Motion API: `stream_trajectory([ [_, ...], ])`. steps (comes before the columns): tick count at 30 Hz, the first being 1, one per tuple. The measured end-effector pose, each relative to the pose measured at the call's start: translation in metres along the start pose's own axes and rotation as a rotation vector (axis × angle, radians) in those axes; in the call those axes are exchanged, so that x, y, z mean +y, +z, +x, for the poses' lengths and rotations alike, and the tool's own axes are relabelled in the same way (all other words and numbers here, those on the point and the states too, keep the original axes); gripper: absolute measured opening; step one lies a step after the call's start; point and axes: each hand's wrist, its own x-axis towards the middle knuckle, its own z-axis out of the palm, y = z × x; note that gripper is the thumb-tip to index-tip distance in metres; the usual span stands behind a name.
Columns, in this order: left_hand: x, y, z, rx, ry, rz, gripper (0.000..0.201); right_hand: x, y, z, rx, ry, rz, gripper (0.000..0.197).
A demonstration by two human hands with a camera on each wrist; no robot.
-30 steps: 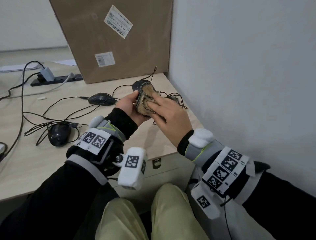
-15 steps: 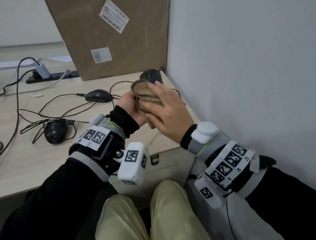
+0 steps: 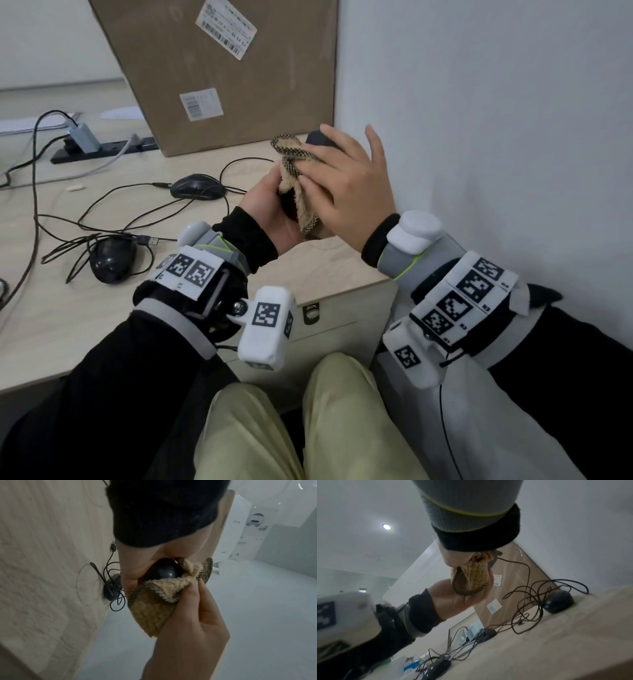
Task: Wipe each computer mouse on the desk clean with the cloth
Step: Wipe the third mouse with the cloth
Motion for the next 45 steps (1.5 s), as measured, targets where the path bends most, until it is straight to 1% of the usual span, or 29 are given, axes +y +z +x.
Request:
stream_trajectory([
  [2,-0.003,-0.002,0.002,0.068,-0.005,0.086,0.063,0.004,-0.004,0.013,-0.049,0.101,0.010,0.025],
  [3,-0.005,-0.004,0.003,0.101,-0.007,0.125,0.065,0.008,-0.006,0.021,-0.113,0.177,0.029,0.026],
  [5,-0.008,-0.007,0.003,0.139,-0.014,0.178,0.067,0.021,-0.008,0.034,-0.243,0.303,0.088,0.028],
  [7,-0.008,-0.010,0.001,0.157,-0.012,0.193,0.069,0.036,-0.007,0.043,-0.297,0.388,0.126,0.029],
  [9,-0.004,-0.012,0.000,0.176,0.007,0.168,0.068,0.053,-0.004,0.046,-0.247,0.572,0.222,0.026],
  [11,0.000,-0.012,0.000,0.194,0.018,0.143,0.066,0.064,0.000,0.042,-0.121,0.764,0.363,0.027],
  [12,0.002,-0.012,-0.001,0.196,0.018,0.142,0.067,0.066,0.000,0.040,-0.057,0.825,0.435,0.026],
  [13,0.003,-0.011,-0.001,0.196,0.017,0.143,0.068,0.064,0.000,0.038,-0.009,0.853,0.497,0.023],
  [15,0.001,-0.009,0.000,0.194,0.012,0.137,0.070,0.054,-0.003,0.034,0.031,0.798,0.579,0.021],
  [18,-0.004,-0.003,0.003,0.185,0.023,0.101,0.065,0.033,-0.005,0.030,-0.028,0.615,0.602,0.022],
  [20,-0.006,0.001,0.005,0.166,0.060,0.054,0.059,0.022,-0.003,0.026,-0.076,0.494,0.585,0.025],
  [22,-0.006,0.003,0.007,0.174,0.101,0.024,0.056,0.016,-0.002,0.023,-0.063,0.399,0.558,0.029],
  [25,-0.006,0.004,0.012,0.183,0.164,0.016,0.056,0.008,0.004,0.017,-0.050,0.310,0.402,0.029],
  [27,-0.007,0.005,0.014,0.181,0.180,0.002,0.056,0.002,0.007,0.016,-0.059,0.324,0.324,0.029],
  [32,-0.010,0.005,0.017,0.251,0.171,0.061,0.052,0.014,0.009,0.030,-0.084,0.434,0.331,0.025],
  [37,-0.009,0.004,0.016,0.199,0.207,-0.008,0.056,-0.005,0.008,0.011,-0.101,0.392,0.342,0.023],
  [40,-0.014,-0.001,0.013,0.241,0.171,0.022,0.052,0.013,0.008,0.018,-0.142,0.454,0.333,0.024],
  [42,-0.014,-0.005,0.011,0.239,0.148,0.035,0.056,0.034,0.007,0.023,-0.193,0.542,0.265,0.025],
  [43,-0.012,-0.006,0.009,0.226,0.138,0.045,0.061,0.042,0.005,0.022,-0.180,0.590,0.242,0.025],
  [45,-0.008,-0.009,0.008,0.209,0.129,0.058,0.066,0.050,0.002,0.017,-0.075,0.640,0.283,0.024],
])
